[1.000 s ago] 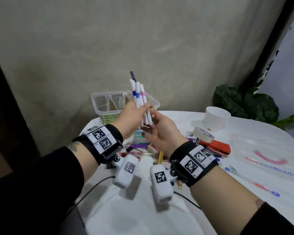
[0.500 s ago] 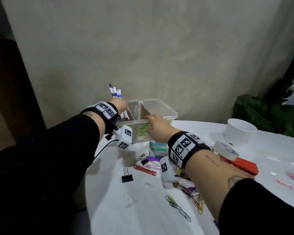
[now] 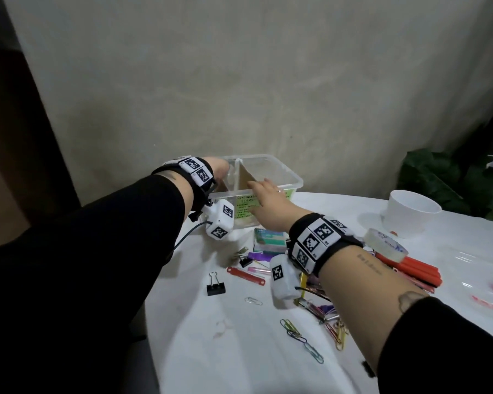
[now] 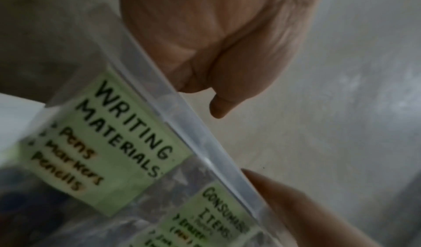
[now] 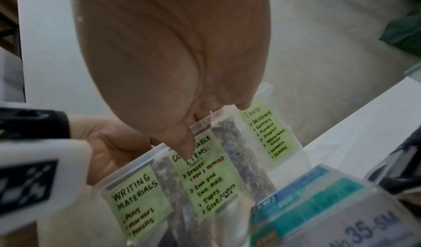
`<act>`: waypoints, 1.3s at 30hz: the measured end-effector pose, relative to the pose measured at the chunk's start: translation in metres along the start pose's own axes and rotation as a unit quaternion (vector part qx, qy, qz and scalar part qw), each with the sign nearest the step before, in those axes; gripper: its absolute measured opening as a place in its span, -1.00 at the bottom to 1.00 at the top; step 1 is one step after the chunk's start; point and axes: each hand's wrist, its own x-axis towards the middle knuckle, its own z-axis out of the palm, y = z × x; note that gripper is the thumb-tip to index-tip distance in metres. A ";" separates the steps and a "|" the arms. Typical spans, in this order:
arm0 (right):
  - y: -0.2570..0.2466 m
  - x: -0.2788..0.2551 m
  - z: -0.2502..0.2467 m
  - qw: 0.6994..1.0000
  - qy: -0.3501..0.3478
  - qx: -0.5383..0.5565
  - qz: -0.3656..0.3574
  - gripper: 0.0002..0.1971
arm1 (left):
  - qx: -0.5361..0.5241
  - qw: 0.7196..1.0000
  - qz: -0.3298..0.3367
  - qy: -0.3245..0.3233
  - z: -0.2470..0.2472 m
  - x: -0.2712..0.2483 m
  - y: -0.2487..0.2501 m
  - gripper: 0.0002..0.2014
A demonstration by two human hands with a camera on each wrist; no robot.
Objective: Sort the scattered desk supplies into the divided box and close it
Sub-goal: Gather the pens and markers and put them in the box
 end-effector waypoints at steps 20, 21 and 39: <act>0.049 -0.128 -0.014 0.983 -0.160 -0.057 0.066 -0.62 | 0.412 0.851 0.286 -0.158 0.118 -0.099 0.015 -0.83; 0.048 -0.129 -0.010 0.983 -0.162 -0.066 0.056 -0.63 | 0.410 0.851 0.287 -0.160 0.120 -0.100 0.013 -0.83; 0.098 -0.177 -0.054 0.942 -0.080 -0.183 0.271 -0.71 | -0.361 0.905 0.190 -0.122 0.094 -0.098 0.027 -0.80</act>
